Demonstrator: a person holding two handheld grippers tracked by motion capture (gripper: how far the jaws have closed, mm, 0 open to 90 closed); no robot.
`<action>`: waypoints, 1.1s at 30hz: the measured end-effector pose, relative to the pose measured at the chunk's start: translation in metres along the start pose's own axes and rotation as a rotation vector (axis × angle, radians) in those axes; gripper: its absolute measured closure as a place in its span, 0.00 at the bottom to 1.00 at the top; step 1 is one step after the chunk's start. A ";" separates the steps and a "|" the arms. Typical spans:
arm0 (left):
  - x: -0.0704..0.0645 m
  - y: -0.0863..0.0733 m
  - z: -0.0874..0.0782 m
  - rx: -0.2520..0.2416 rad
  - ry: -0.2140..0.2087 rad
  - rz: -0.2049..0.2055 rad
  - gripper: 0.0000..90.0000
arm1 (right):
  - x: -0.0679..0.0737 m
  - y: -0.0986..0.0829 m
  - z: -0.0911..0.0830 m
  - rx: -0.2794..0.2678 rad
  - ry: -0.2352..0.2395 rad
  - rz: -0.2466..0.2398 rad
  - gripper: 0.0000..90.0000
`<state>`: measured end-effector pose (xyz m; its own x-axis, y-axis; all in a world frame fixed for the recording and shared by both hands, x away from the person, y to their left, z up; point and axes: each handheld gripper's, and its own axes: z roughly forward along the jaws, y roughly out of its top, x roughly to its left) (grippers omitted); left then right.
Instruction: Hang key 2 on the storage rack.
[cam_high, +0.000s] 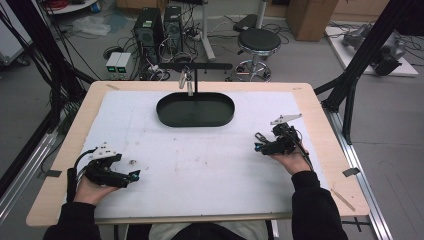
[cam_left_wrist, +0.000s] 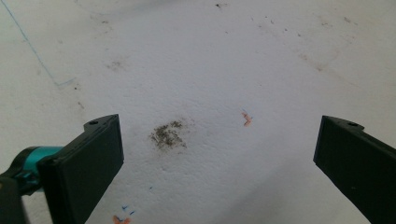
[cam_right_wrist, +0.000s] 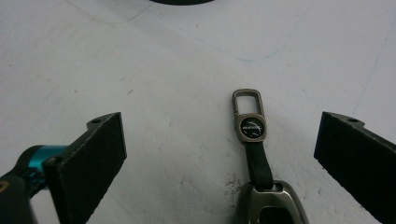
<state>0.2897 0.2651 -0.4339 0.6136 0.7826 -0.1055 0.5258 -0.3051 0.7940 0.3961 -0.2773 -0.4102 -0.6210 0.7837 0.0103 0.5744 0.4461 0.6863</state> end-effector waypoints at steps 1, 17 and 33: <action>0.000 0.000 -0.001 0.002 -0.002 0.005 0.02 | -0.002 0.002 0.001 0.003 0.002 -0.002 0.02; 0.002 -0.005 -0.003 -0.001 -0.007 -0.010 0.02 | -0.029 0.014 0.022 0.165 0.019 0.002 0.02; 0.002 -0.007 -0.004 -0.004 -0.012 -0.016 0.02 | -0.025 0.012 0.019 0.244 0.065 -0.024 0.58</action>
<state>0.2851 0.2710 -0.4369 0.6121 0.7807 -0.1257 0.5336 -0.2904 0.7943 0.4286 -0.2833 -0.4156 -0.6646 0.7457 0.0479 0.6658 0.5618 0.4910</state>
